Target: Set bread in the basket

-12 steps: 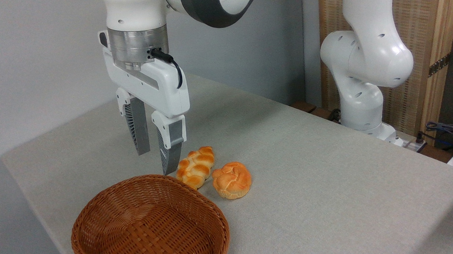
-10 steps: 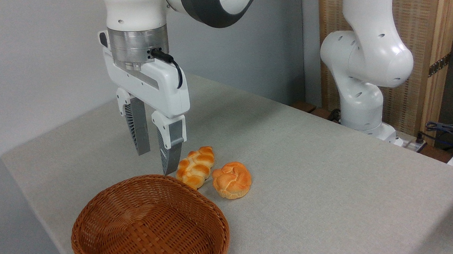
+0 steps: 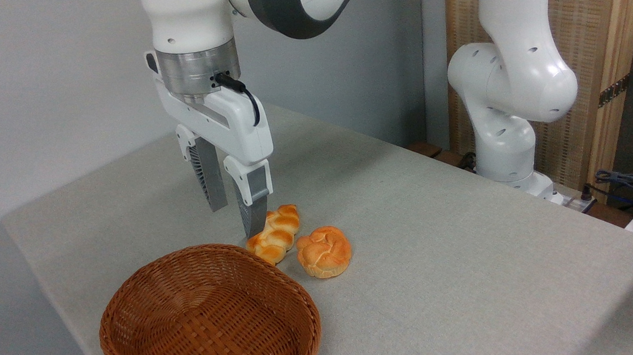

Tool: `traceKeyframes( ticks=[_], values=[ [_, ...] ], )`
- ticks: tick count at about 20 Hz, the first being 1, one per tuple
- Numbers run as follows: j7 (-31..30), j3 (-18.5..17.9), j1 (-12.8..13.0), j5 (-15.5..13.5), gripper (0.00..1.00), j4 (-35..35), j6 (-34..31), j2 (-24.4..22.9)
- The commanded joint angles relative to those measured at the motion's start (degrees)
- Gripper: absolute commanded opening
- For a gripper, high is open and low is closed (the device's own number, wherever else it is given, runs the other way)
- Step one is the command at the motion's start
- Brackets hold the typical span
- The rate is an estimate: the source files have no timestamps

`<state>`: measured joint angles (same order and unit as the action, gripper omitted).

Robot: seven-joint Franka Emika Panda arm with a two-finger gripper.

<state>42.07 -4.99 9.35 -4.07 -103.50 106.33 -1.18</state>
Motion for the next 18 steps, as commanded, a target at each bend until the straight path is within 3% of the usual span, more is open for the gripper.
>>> traceKeyframes(
  ticks=[1, 5, 11, 15, 16, 18],
  values=[
    [-1.03, -0.02, 0.23, 0.82, 1.00, 0.05, -2.08, -0.31],
    [-0.94, -0.02, 0.32, 0.82, 1.00, -1.26, -3.06, -1.36],
    [-0.85, 0.34, 2.51, 0.82, 1.00, -9.86, -3.15, -4.70],
    [1.07, 0.16, 2.43, 1.00, 1.00, -12.86, -3.06, -5.23],
    [2.12, 0.07, 2.34, 1.52, 1.00, -13.74, -2.97, -5.23],
    [4.85, -0.10, 2.34, 7.12, 1.00, -15.67, -2.80, -5.23]
  ],
)
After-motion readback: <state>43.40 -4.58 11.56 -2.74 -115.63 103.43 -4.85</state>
